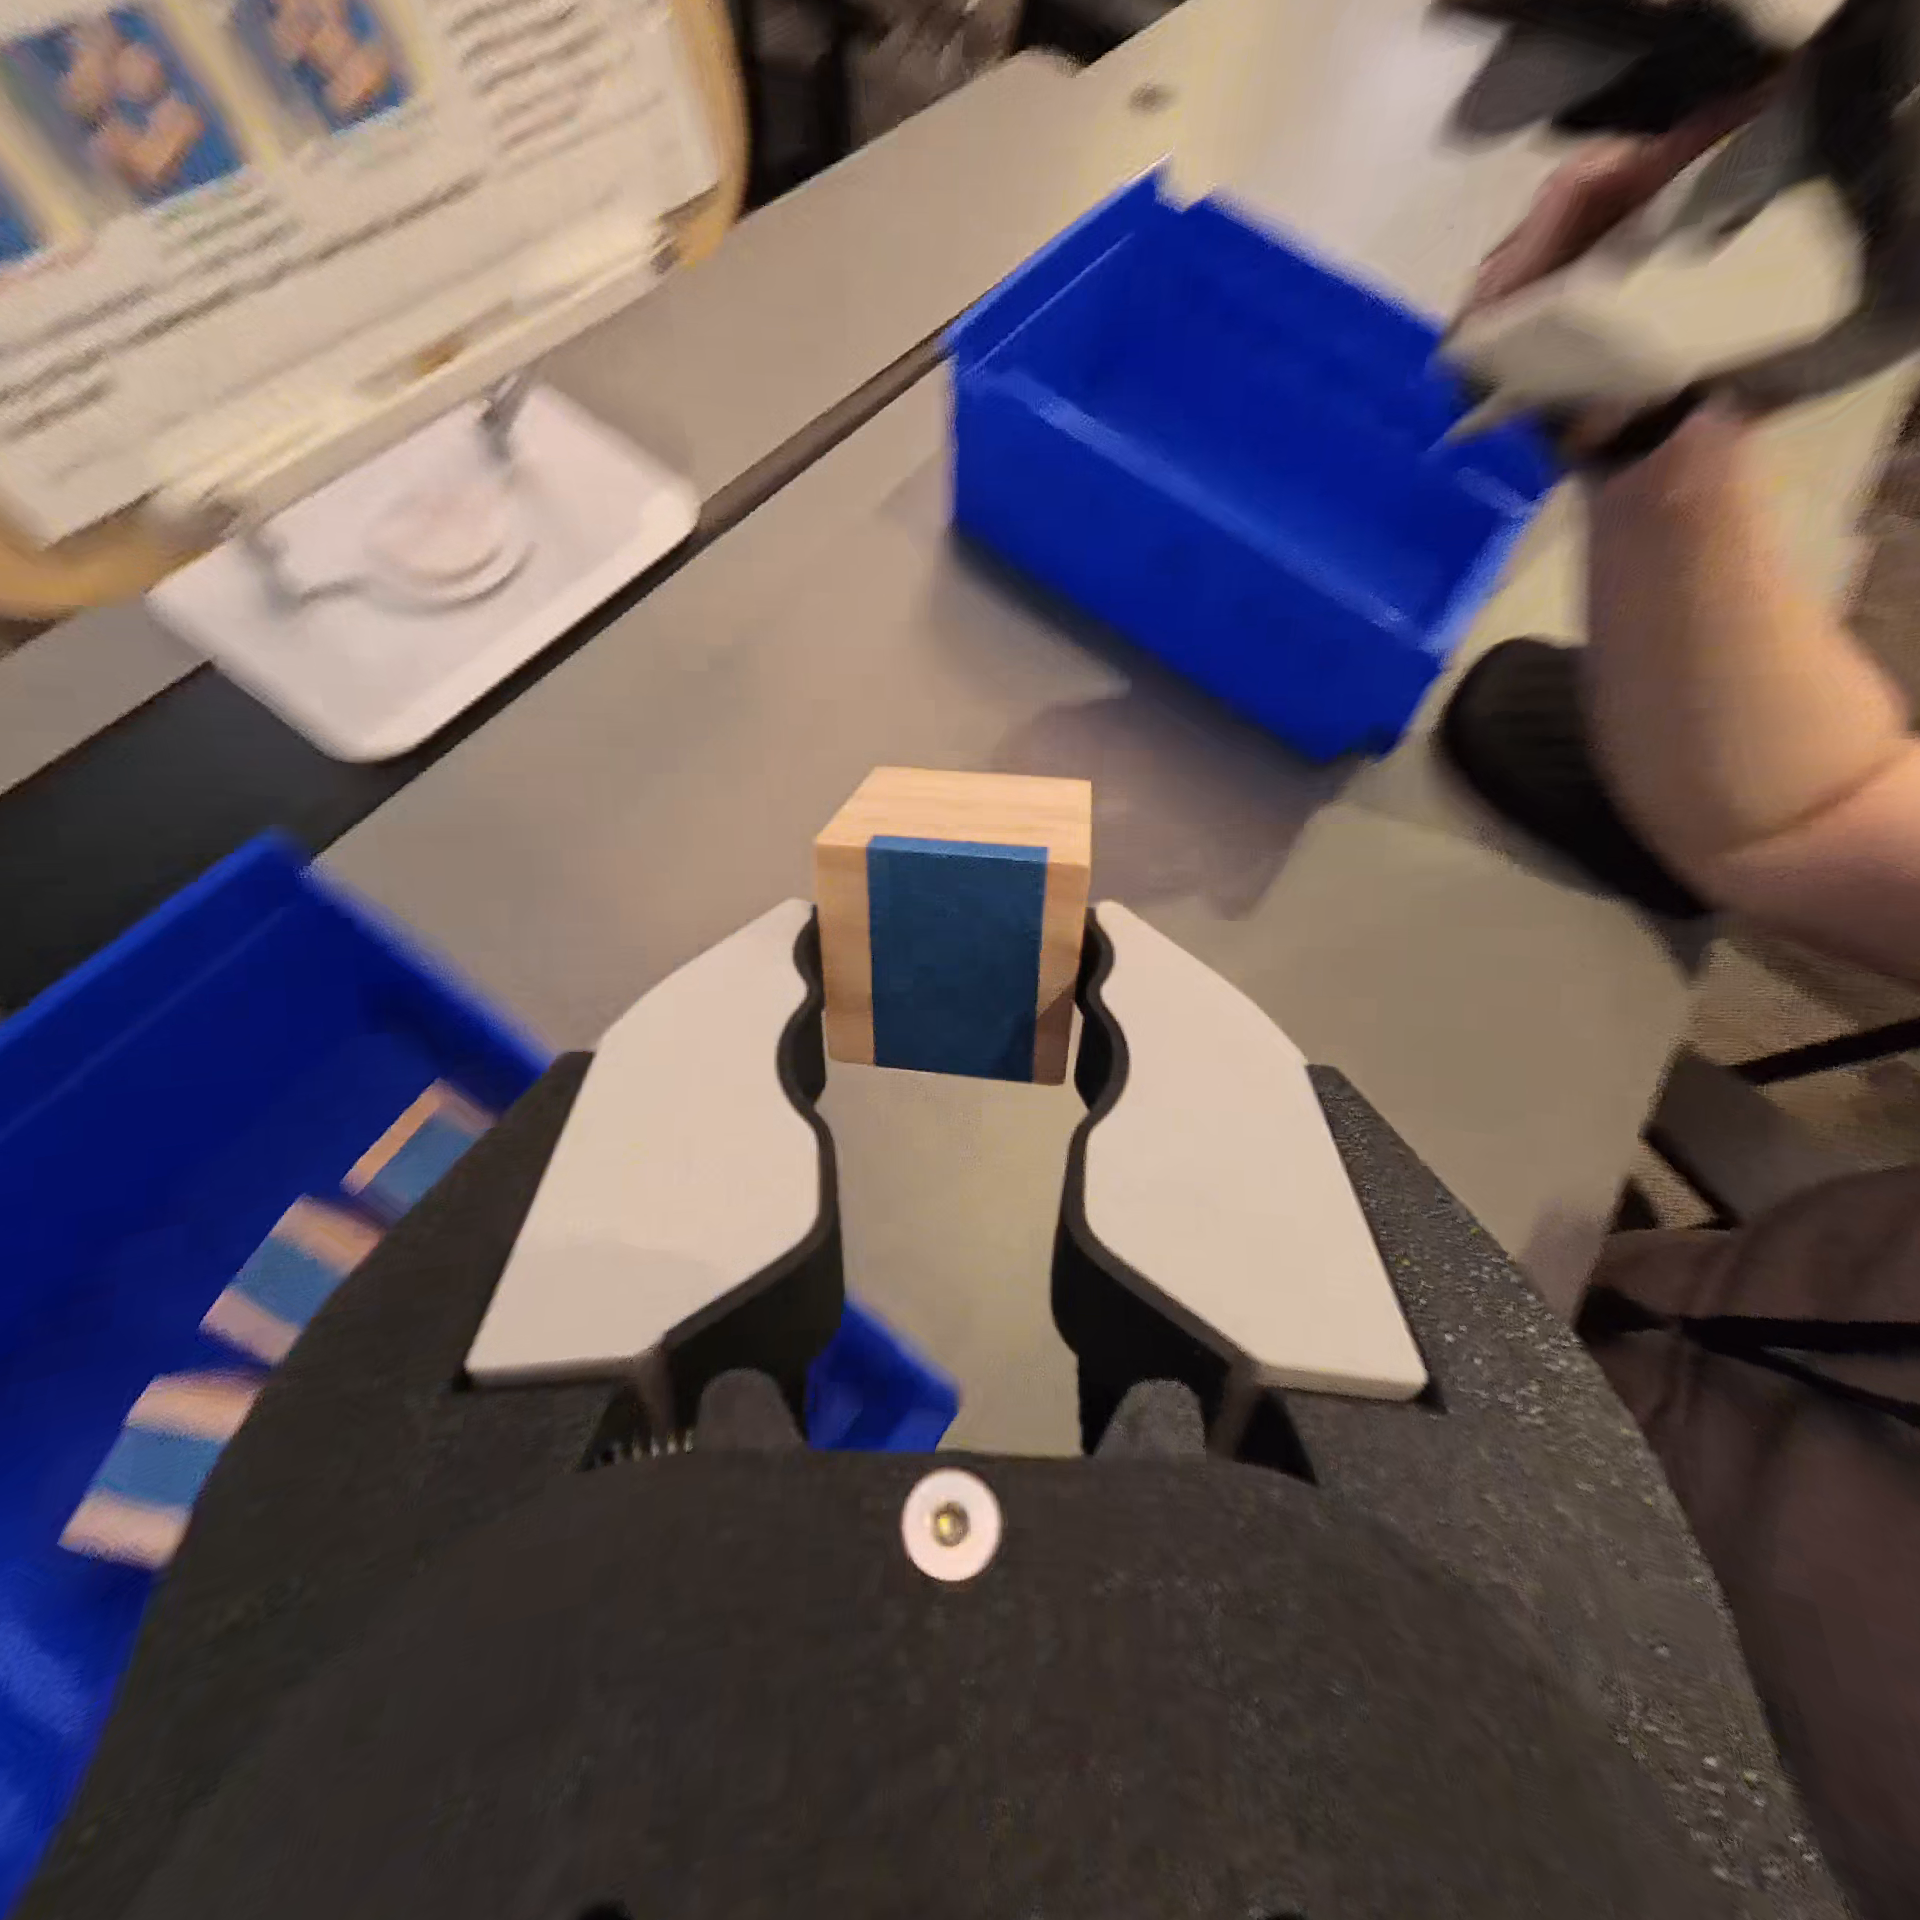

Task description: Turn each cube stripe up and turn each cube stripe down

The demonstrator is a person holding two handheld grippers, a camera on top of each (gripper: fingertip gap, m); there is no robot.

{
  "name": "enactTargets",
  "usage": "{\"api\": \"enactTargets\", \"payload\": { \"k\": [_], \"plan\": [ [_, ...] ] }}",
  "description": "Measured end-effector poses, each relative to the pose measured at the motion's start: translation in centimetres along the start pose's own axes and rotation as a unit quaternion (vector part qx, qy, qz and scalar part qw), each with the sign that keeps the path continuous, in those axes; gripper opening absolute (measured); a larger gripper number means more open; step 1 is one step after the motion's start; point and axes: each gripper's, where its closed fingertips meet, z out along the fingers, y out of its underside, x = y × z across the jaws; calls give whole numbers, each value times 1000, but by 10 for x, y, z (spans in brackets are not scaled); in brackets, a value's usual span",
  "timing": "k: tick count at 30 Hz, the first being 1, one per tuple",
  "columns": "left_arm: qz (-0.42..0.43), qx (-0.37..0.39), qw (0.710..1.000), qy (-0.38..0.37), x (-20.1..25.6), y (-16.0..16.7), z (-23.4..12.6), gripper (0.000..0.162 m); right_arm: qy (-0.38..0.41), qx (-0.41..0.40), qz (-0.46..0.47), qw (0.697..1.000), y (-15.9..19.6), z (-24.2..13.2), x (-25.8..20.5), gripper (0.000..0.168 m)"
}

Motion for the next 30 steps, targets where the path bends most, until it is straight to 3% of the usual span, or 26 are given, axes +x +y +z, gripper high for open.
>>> {"api": "enactTargets", "payload": {
  "k": [2, 5, 7, 15, 20, 22, 26, 30],
  "plan": [
    [15, 28, 998, 57, 31, -20, 12, 46, -13, 59, -55, 997, -17, 5, -30, 59],
    [25, 53, 989, 134, 66, -43, 26, 46, -18, 83, -111, 990, -25, 10, -57, 73],
    [22, 59, 982, 180, 80, -52, 33, 45, -11, 96, -132, 987, -28, 9, -61, 73],
    [-37, 65, 940, 332, 98, -53, 51, 45, -6, 79, -168, 983, -18, 10, -61, 66],
    [-17, 49, 933, 355, 106, -44, 63, 45, -22, 50, -179, 982, -3, 18, -72, 58],
    [-12, 45, 929, 367, 111, -43, 62, 45, -20, 47, -190, 980, -1, 19, -74, 46],
    [16, 46, 933, 358, 113, -41, 60, 47, -18, 53, -192, 980, -4, 18, -76, 46],
    [44, 57, 945, 320, 105, -42, 58, 60, -25, 55, -177, 982, -6, 16, -75, 46]
  ]
}}
